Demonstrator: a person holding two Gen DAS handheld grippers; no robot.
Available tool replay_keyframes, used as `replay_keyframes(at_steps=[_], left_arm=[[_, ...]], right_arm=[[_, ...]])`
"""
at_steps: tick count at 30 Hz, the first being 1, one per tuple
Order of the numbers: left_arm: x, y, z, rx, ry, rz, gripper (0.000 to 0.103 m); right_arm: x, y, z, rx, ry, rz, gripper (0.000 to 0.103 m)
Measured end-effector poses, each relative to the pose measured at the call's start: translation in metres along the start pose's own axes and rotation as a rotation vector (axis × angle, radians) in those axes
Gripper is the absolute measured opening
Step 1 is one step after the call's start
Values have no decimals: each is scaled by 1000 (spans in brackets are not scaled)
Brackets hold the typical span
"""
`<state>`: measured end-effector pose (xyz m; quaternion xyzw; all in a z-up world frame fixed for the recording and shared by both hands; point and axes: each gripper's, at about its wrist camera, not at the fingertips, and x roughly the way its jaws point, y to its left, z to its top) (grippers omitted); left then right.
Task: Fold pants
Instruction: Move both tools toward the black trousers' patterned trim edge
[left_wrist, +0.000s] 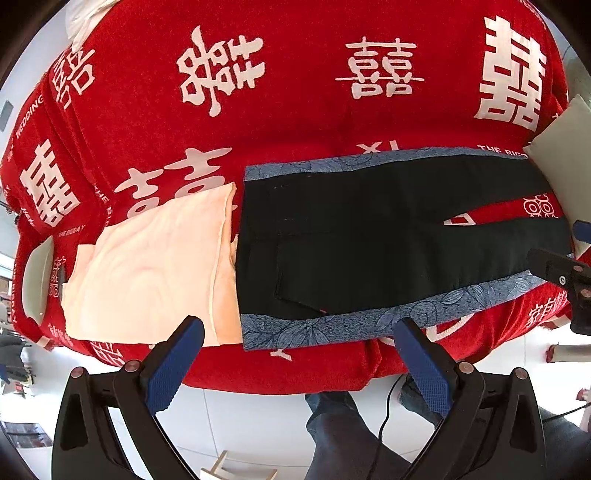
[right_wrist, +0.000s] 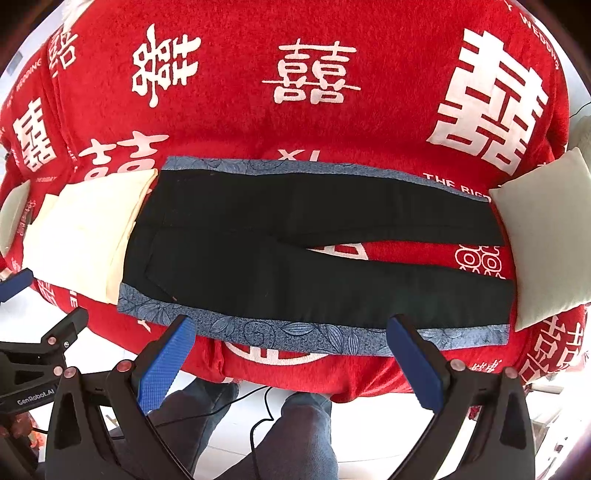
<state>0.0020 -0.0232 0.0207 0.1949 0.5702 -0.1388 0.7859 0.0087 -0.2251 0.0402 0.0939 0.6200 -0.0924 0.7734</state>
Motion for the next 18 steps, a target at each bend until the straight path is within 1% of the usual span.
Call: replay_keyframes(at_steps=[6, 7, 9, 14, 17, 18], left_arm=[[-2, -12, 3, -4, 3, 19, 103], [-2, -14, 4, -8, 4, 22, 103], [-3, -17, 5, -20, 5, 31, 103], [-4, -21, 5, -106, 18, 49, 103], [-3, -28, 1, -149, 33, 51, 103], [-3, -30, 0, -157, 38, 50, 103]], right_arm=[[3, -11, 5, -12, -7, 33, 103], [2, -10, 5, -18, -17, 10, 103], [4, -15, 7, -21, -8, 9, 103], [7, -31, 10, -39, 37, 31, 103], [10, -40, 8, -64, 73, 46, 103], [11, -43, 8, -68, 100, 64, 103]])
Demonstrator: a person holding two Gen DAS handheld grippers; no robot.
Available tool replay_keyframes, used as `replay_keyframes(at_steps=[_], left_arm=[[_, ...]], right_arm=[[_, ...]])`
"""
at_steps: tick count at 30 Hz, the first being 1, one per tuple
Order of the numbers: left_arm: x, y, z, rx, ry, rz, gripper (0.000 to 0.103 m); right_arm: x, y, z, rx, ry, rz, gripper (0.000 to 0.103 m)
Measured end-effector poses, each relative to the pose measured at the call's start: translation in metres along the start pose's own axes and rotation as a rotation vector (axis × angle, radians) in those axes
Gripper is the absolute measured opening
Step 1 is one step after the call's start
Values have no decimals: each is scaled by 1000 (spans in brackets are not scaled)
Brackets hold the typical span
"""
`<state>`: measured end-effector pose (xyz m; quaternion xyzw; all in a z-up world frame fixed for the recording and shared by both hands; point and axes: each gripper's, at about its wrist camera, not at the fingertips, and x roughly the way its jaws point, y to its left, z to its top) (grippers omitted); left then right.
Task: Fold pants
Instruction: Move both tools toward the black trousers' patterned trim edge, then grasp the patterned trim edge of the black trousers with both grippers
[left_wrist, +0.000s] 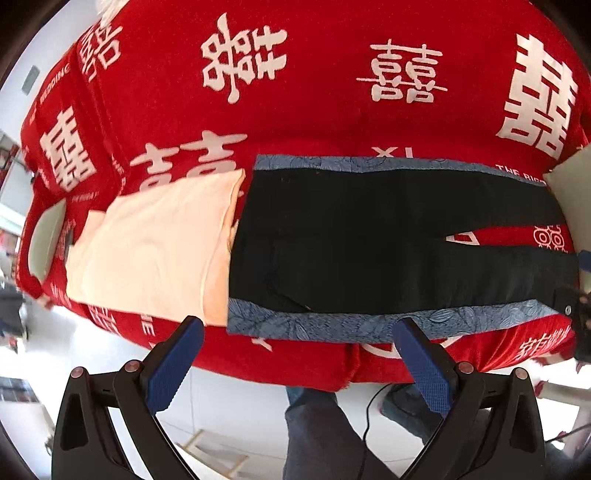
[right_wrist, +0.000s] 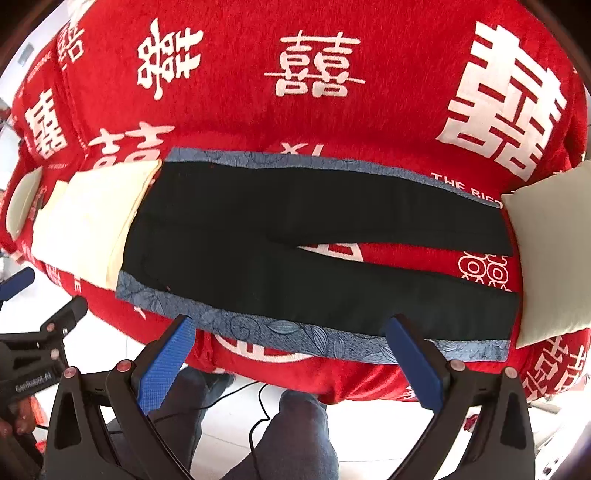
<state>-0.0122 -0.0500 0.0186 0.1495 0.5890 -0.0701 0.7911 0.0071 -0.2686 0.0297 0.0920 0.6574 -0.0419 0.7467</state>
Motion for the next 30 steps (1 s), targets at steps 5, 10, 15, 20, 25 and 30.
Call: replay_keyframes(at_steps=[5, 10, 15, 20, 25, 30], left_arm=[[6, -11, -11, -63, 45, 4, 103], [16, -16, -18, -49, 73, -21, 103], [49, 0, -16, -31, 82, -71, 103], [100, 34, -23, -121, 130, -145, 103], [162, 69, -47, -229, 180, -233, 103], [202, 84, -68, -307, 197, -360, 96]], right_arm=[[14, -13, -7, -33, 27, -4, 103], [29, -24, -14, 8, 72, -29, 103], [49, -23, -18, 79, 69, -21, 103], [93, -19, -37, 263, 106, 172, 103], [151, 10, -67, 388, 140, 409, 103], [211, 33, -87, 509, 130, 605, 98]])
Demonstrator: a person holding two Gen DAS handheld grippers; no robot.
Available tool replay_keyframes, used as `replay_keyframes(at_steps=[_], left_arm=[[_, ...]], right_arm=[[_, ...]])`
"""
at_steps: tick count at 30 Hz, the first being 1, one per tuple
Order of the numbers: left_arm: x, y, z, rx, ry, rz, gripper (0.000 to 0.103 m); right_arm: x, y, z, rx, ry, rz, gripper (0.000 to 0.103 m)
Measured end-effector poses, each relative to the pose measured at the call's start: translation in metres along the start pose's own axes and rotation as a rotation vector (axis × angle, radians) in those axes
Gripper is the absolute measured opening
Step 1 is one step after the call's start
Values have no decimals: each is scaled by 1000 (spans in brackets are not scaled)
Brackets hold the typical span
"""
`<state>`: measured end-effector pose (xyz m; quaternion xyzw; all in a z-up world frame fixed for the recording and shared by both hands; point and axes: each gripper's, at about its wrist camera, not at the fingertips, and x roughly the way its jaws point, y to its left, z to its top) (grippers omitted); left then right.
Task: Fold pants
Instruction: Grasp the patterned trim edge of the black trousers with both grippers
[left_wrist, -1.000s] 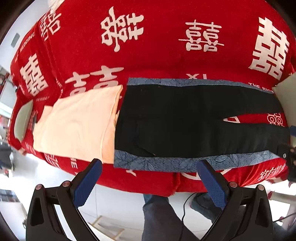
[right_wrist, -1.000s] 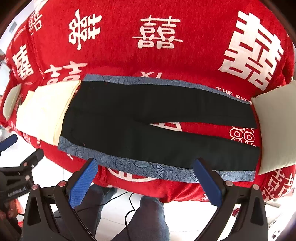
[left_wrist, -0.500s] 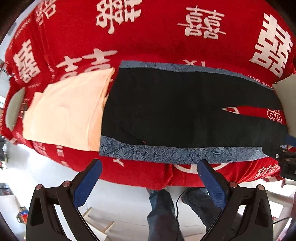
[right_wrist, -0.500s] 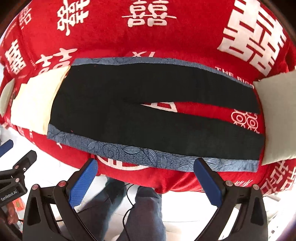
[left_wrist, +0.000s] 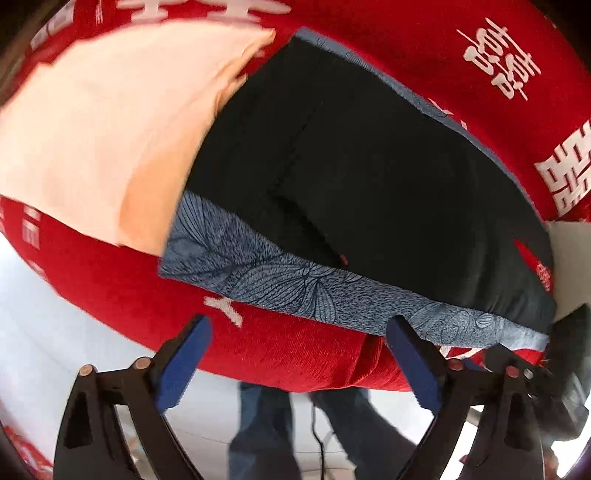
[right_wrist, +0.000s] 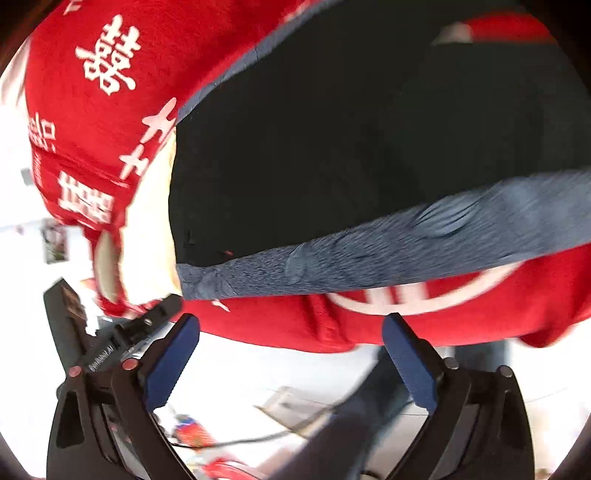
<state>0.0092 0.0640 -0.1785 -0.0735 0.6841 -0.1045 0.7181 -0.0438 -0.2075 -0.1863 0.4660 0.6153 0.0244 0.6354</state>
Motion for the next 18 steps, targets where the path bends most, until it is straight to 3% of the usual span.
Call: replay_keyframes(at_steps=[7, 11, 12, 14, 15, 16, 18], left_arm=[[26, 20, -7, -103, 26, -196, 96], [37, 19, -9, -106, 48, -236, 96], [39, 17, -9, -109, 52, -250, 96], [43, 14, -4, -111, 59, -274, 96], [45, 14, -4, -110, 63, -284, 96], [46, 12, -2, -110, 68, -294, 96], [48, 11, 0, -113, 76, -316, 96]], right_arm=[[37, -27, 2, 101, -49, 182, 89], [44, -38, 7, 152, -103, 251, 79], [46, -42, 9, 185, -108, 273, 72], [50, -50, 12, 253, -101, 317, 46], [50, -52, 13, 283, -100, 346, 25], [46, -52, 14, 295, -106, 375, 16], [32, -39, 16, 256, -123, 412, 15]])
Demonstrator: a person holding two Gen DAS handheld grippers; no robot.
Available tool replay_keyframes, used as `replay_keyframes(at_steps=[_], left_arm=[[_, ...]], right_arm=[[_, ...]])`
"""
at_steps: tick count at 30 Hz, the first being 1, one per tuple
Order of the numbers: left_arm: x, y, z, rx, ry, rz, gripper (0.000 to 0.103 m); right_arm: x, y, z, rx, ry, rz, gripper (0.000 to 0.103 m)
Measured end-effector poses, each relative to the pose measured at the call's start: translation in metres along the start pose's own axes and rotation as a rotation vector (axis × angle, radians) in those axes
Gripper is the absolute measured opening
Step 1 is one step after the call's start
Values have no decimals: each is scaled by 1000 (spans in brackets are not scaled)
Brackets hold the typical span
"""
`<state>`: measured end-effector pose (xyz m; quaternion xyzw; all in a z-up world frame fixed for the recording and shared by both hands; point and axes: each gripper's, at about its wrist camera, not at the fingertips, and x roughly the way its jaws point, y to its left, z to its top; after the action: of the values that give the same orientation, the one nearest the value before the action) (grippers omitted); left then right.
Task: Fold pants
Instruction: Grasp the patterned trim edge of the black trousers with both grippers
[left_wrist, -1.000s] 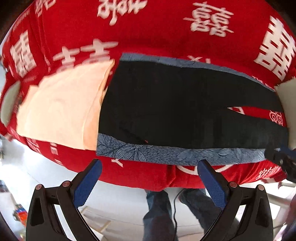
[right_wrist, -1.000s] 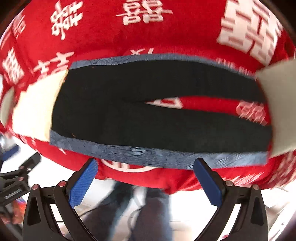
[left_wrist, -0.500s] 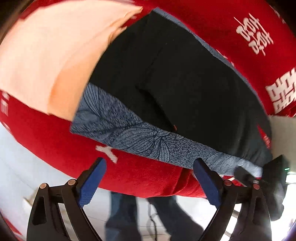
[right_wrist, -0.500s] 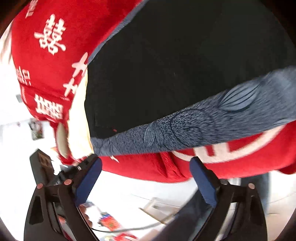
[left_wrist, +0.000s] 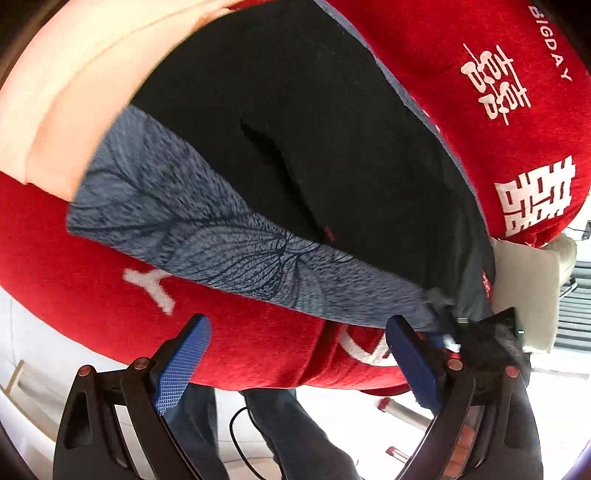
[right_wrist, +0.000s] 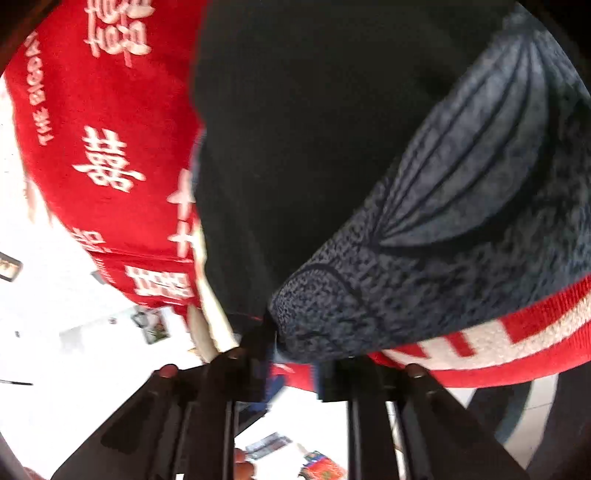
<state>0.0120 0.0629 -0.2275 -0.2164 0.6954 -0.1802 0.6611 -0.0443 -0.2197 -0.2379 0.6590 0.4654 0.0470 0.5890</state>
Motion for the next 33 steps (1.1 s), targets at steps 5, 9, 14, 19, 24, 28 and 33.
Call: replay_keyframes(at_steps=[5, 9, 14, 19, 24, 28, 33], left_arm=[[1, -2, 17, -109, -34, -105, 96], [-1, -12, 33, -113, -87, -108, 85], [-2, -18, 49, -77, -95, -110, 39], [0, -16, 51, -36, -69, -88, 37], [2, -19, 53, -31, -57, -100, 37], [-8, -22, 53, -5, -63, -116, 37], [-12, -28, 55, 29, -50, -74, 27]], right_arm=[[-19, 36, 3, -81, 20, 65, 15], [-18, 48, 3, -126, 49, 60, 15], [-16, 21, -4, -129, 77, 6, 25], [-36, -32, -10, -40, -15, -27, 57], [-55, -62, 1, 48, -132, 103, 57], [-56, -79, 14, 149, -194, 280, 57], [-68, -91, 12, 332, -261, 322, 7]])
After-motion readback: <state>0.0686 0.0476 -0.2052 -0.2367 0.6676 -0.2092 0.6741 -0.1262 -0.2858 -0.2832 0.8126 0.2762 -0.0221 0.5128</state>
